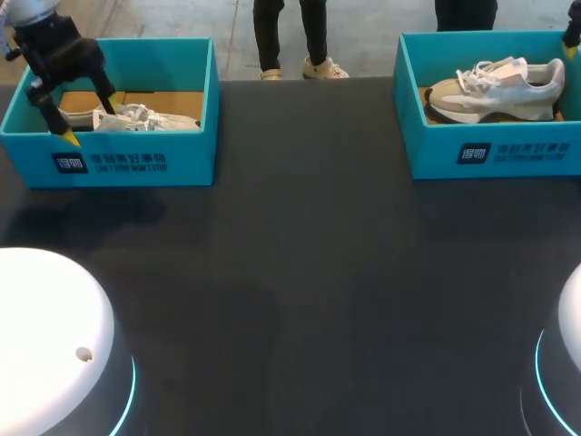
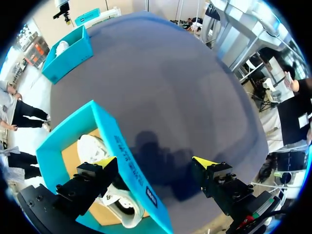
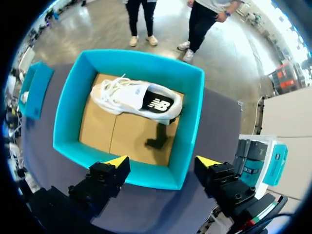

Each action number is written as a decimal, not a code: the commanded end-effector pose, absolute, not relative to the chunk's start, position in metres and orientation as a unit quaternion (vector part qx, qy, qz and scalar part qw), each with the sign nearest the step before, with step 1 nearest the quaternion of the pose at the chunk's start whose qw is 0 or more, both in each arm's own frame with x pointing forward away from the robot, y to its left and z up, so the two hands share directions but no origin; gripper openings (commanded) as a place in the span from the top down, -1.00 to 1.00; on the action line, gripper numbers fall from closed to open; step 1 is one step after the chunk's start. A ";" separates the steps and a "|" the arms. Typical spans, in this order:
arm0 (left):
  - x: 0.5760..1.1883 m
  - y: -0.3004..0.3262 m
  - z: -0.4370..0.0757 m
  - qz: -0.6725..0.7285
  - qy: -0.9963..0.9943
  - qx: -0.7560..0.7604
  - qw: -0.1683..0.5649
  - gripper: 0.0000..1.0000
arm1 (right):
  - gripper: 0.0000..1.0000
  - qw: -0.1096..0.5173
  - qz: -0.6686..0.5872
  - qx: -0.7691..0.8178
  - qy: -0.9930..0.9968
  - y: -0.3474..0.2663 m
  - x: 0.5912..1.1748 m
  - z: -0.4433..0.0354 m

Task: Take the shoe out of the shoebox, open the shoe tongue, remove and reinsert the insole, then place the shoe into the shoebox

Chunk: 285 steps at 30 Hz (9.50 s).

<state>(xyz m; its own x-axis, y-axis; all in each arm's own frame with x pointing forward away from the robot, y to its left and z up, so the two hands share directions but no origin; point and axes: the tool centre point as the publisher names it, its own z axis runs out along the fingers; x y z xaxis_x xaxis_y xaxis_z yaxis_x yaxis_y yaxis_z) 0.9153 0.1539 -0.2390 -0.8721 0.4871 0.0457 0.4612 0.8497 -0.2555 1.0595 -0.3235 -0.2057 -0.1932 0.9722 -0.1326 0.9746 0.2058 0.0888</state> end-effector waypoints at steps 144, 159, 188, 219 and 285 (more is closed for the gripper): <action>0.893 0.127 -0.243 0.130 -0.952 -0.269 0.061 -1.00 | 1.00 0.022 -0.058 0.745 0.665 -0.350 1.161 -0.366; 0.893 0.127 -0.243 0.130 -0.952 -0.269 0.061 -1.00 | 1.00 0.025 -0.052 0.758 0.650 -0.353 1.141 -0.343; 0.893 0.127 -0.243 0.130 -0.952 -0.269 0.061 -1.00 | 1.00 0.101 -0.028 0.727 0.678 -0.350 1.125 -0.242; 0.893 0.127 -0.243 0.130 -0.952 -0.269 0.061 -1.00 | 1.00 0.126 -0.022 0.700 0.702 -0.336 1.132 -0.156; 0.893 0.127 -0.243 0.130 -0.952 -0.269 0.061 -1.00 | 1.00 0.171 -0.044 0.669 0.722 -0.186 1.004 -0.133</action>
